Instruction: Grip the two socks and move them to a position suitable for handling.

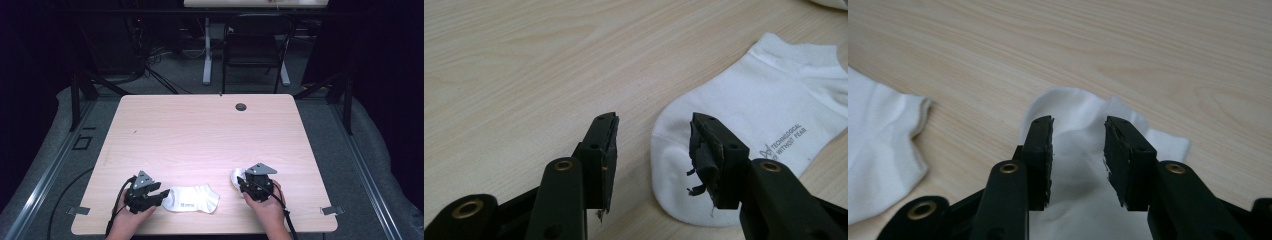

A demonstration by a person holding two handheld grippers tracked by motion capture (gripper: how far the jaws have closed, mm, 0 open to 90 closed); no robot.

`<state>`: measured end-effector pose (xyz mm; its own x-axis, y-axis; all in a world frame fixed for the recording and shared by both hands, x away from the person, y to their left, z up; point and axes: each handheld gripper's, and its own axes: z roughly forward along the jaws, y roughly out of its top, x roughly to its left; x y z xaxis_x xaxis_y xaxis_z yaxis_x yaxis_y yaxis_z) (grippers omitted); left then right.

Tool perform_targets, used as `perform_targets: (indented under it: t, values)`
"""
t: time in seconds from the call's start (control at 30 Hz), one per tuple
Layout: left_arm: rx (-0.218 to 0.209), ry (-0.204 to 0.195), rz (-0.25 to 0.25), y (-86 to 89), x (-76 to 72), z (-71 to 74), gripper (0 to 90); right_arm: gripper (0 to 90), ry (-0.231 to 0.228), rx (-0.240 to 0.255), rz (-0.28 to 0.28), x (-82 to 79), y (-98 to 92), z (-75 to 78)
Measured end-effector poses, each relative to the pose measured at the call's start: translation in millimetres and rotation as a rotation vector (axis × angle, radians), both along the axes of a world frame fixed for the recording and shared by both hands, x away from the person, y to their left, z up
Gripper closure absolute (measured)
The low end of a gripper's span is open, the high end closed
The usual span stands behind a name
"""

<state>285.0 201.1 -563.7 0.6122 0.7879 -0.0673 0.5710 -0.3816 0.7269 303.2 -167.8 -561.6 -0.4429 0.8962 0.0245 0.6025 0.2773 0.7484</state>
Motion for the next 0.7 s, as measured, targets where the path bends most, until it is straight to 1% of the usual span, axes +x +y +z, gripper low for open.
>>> perform_targets:
  t: [0.03, 0.13, 0.23, 0.37, 0.4, 0.43, 0.47, 0.5, 0.53, 0.57, 0.6, 0.63, 0.67, 0.7]
  values:
    - [0.002, -0.003, -0.006, 0.2, 0.6, 0.0, 53.9, 64.2, 0.019, 0.004, -0.010, 2.0, -1.1, -2.3]
    - [-0.001, -0.002, 0.000, -0.1, 1.6, -0.4, 53.7, 65.6, 0.052, 0.015, -0.015, 7.9, -2.1, -10.2]
    - [-0.004, 0.001, 0.002, 0.2, 2.7, -1.0, 53.5, 66.5, 0.059, 0.000, -0.005, 12.0, 1.1, -13.1]
    - [-0.003, 0.005, 0.001, -0.3, 3.7, -2.0, 53.4, 67.5, 0.063, 0.009, 0.002, 16.0, 6.4, -13.7]
    - [-0.004, 0.004, -0.001, -1.1, 4.0, -2.1, 53.4, 67.7, 0.065, 0.003, 0.020, 18.8, 11.3, -13.5]
    - [-0.004, 0.004, -0.001, -1.1, 4.0, -2.1, 53.3, 67.7, 0.065, 0.003, 0.020, 18.8, 11.3, -13.5]
    - [-0.005, 0.005, -0.003, -1.4, 4.0, -1.9, 53.3, 67.7, 0.061, -0.009, 0.045, 22.2, 16.9, -13.6]
    - [-0.005, 0.005, -0.003, -1.4, 4.0, -1.9, 53.3, 67.7, 0.061, -0.009, 0.045, 22.2, 16.9, -13.6]
    - [-0.004, 0.004, -0.003, -1.4, 4.0, -1.9, 53.3, 67.7, 0.063, -0.010, 0.060, 24.2, 19.9, -13.5]
    - [-0.004, 0.003, -0.002, -1.4, 4.2, -2.2, 53.3, 67.6, 0.060, -0.005, 0.069, 26.1, 23.7, -14.0]
    - [0.001, 0.003, -0.002, -0.9, 4.6, -2.6, 53.3, 67.6, 0.060, -0.010, 0.093, 29.6, 31.0, -14.2]
    - [0.001, 0.003, -0.002, -0.9, 4.6, -2.6, 53.3, 67.6, 0.060, -0.010, 0.093, 29.6, 31.0, -14.2]
    - [0.000, 0.005, 0.000, -0.8, 5.0, -3.0, 53.3, 67.8, 0.062, -0.006, 0.108, 32.7, 38.5, -14.2]
    - [0.000, 0.005, 0.000, -0.8, 5.0, -3.0, 53.3, 67.8, 0.062, -0.006, 0.108, 32.7, 38.5, -14.2]
